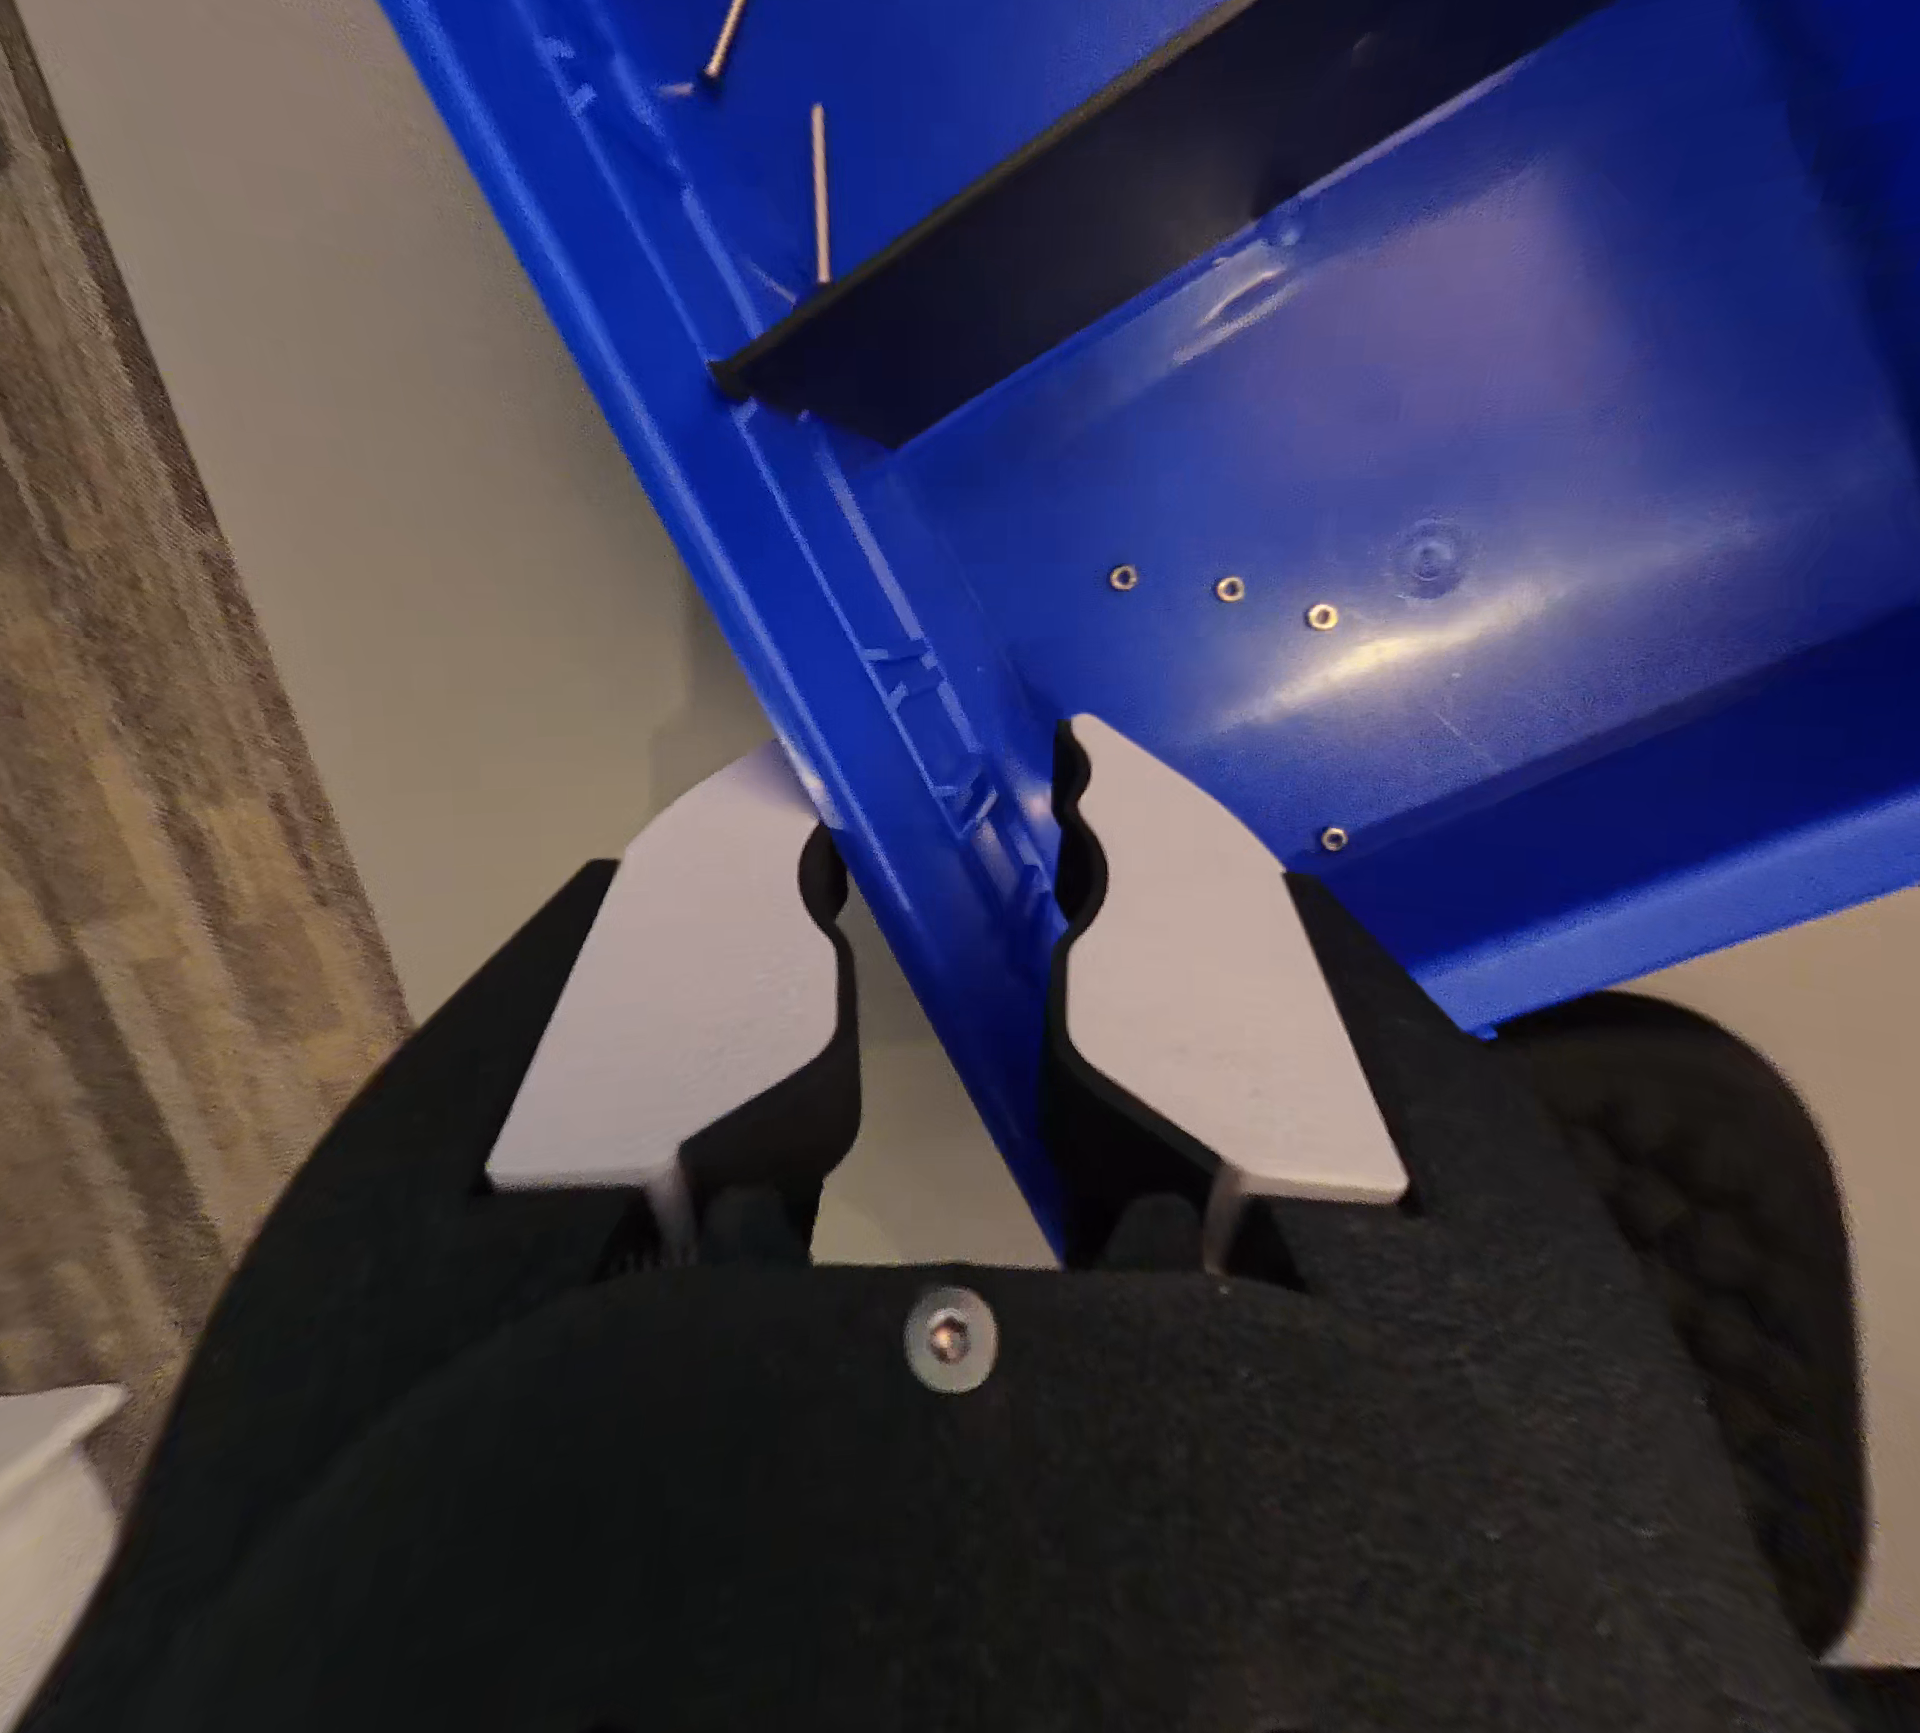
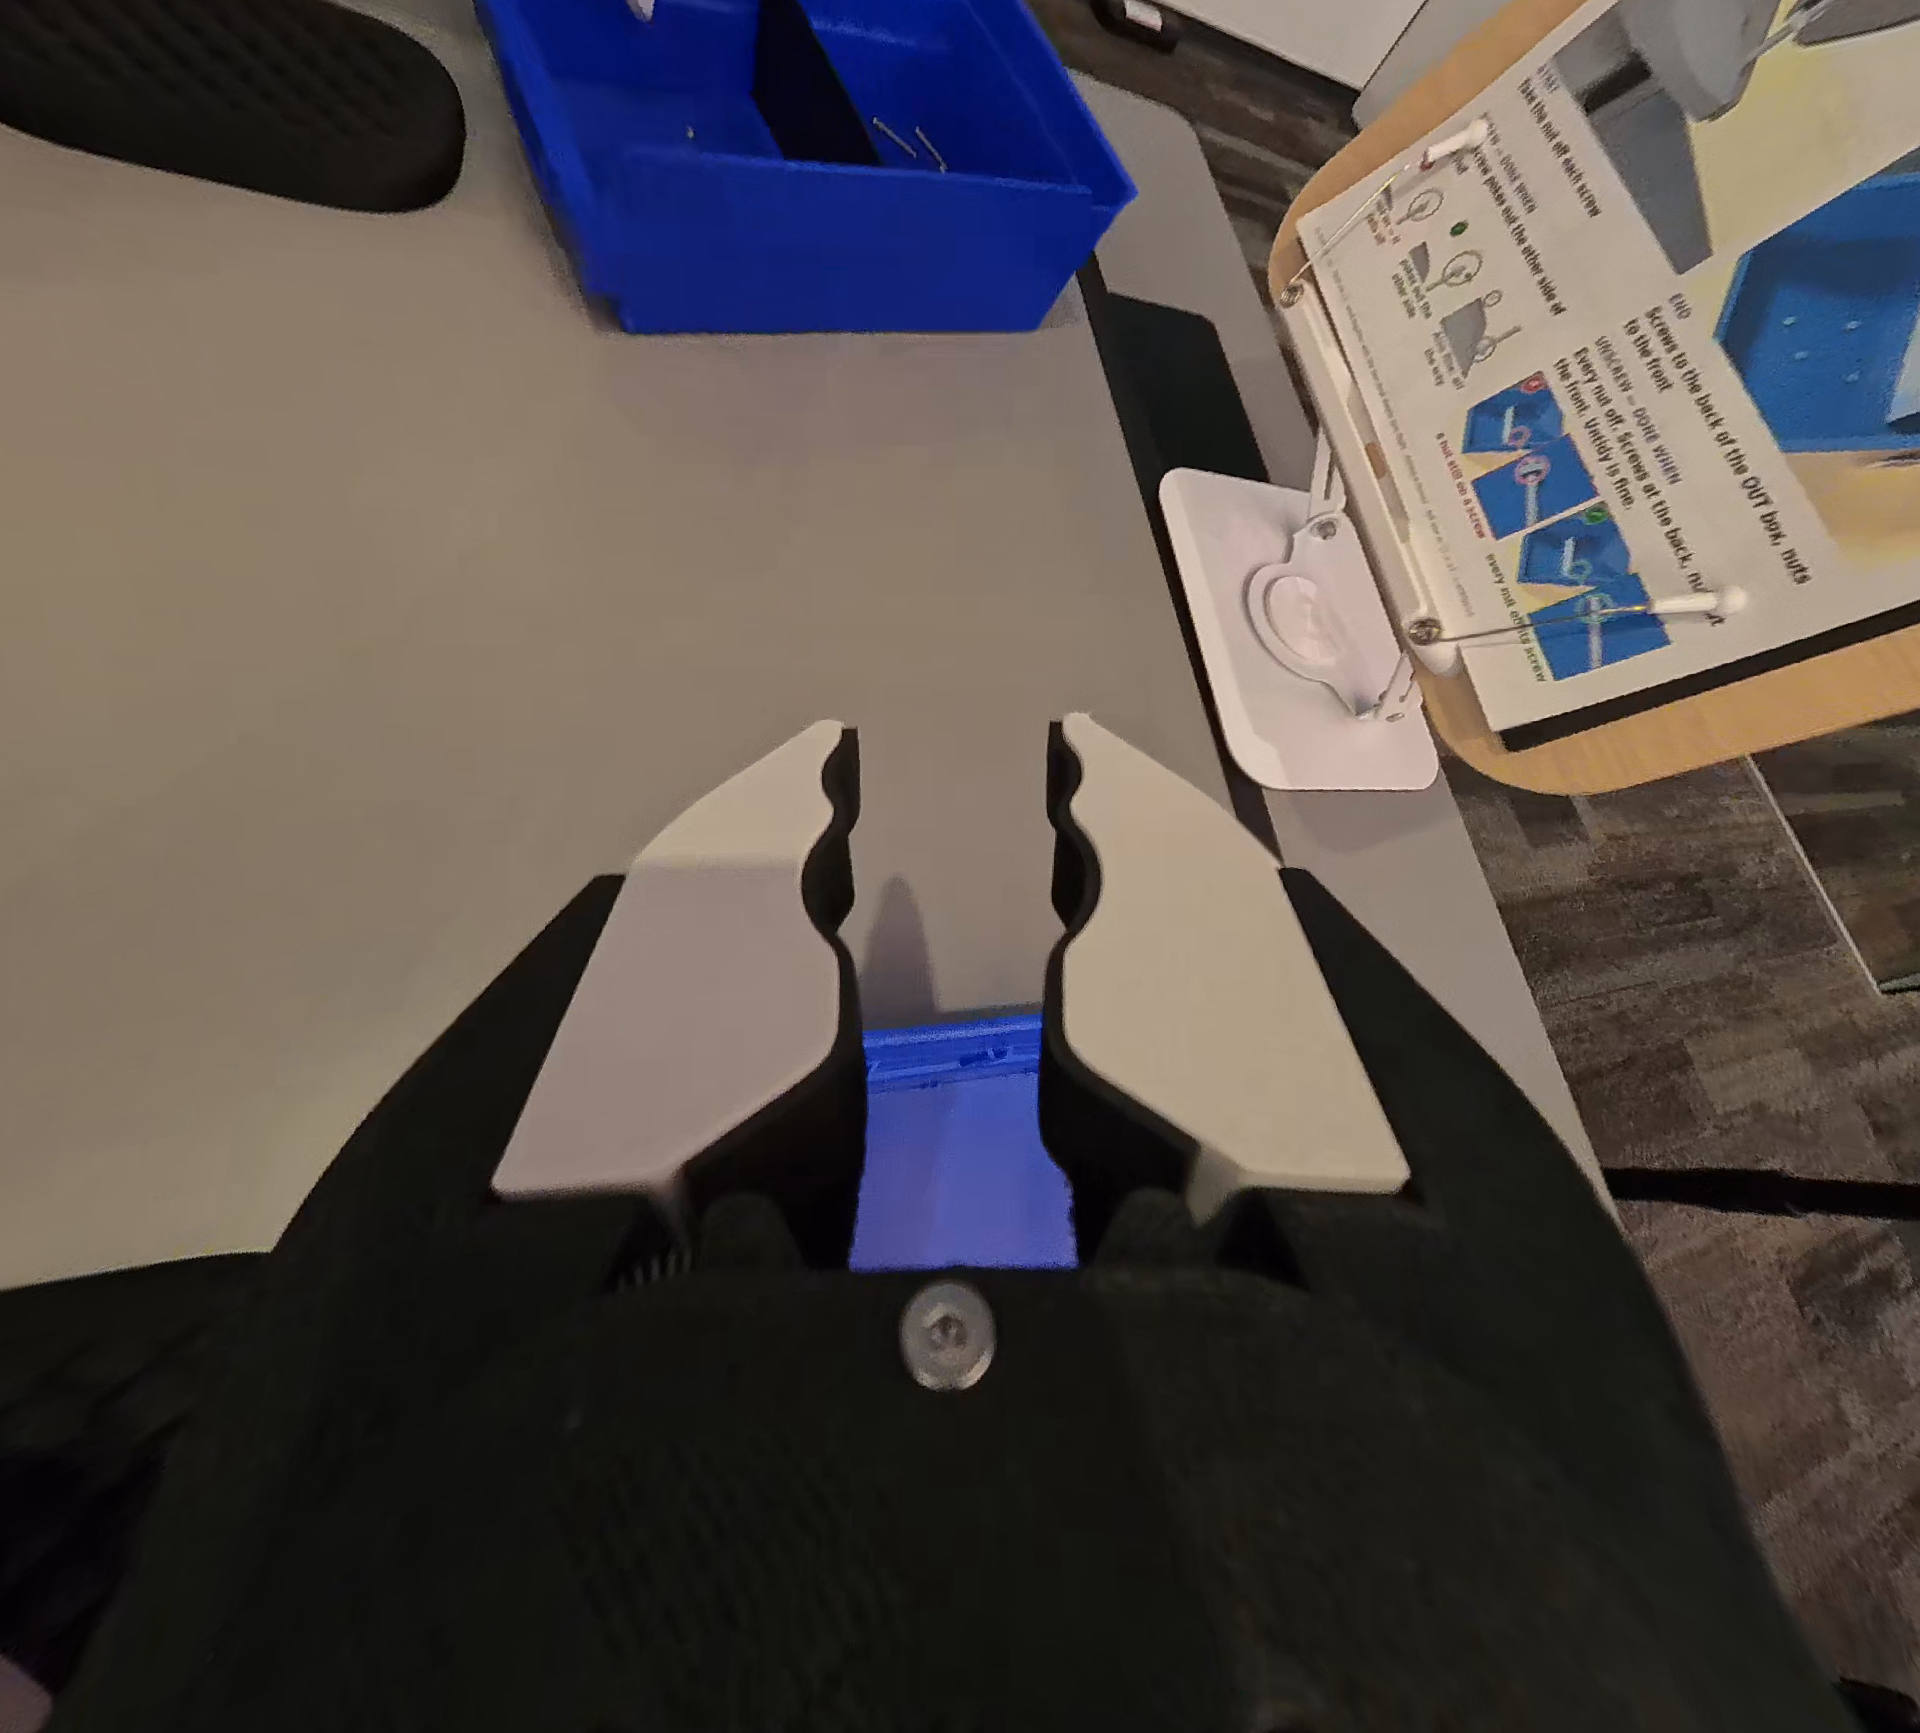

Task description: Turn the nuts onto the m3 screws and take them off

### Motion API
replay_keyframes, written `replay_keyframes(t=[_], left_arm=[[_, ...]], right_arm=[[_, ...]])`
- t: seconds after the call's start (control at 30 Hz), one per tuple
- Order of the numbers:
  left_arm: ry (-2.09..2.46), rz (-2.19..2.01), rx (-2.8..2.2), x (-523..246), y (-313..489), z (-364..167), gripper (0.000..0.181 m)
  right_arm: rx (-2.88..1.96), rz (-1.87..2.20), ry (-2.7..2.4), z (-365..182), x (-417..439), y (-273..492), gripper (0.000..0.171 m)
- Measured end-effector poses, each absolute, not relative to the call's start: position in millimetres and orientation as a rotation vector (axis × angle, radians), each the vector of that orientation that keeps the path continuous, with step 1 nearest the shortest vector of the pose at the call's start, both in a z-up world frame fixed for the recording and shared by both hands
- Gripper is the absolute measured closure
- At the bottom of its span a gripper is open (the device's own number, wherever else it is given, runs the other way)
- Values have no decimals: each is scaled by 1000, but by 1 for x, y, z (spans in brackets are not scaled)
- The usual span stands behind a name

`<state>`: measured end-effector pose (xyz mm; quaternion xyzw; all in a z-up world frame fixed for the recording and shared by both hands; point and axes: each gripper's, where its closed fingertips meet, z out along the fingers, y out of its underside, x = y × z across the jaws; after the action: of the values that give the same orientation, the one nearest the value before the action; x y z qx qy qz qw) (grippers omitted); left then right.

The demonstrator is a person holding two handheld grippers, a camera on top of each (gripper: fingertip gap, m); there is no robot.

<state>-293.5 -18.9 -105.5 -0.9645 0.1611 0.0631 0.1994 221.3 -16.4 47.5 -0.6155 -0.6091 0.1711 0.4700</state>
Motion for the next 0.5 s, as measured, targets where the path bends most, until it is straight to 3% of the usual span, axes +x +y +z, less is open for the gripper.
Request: replay_keyframes(t=[0.5], left_arm=[[634,84,-2670,-316,-11,-112,163]], right_arm=[[-1631,305,-1645,-7,189,1,141]])
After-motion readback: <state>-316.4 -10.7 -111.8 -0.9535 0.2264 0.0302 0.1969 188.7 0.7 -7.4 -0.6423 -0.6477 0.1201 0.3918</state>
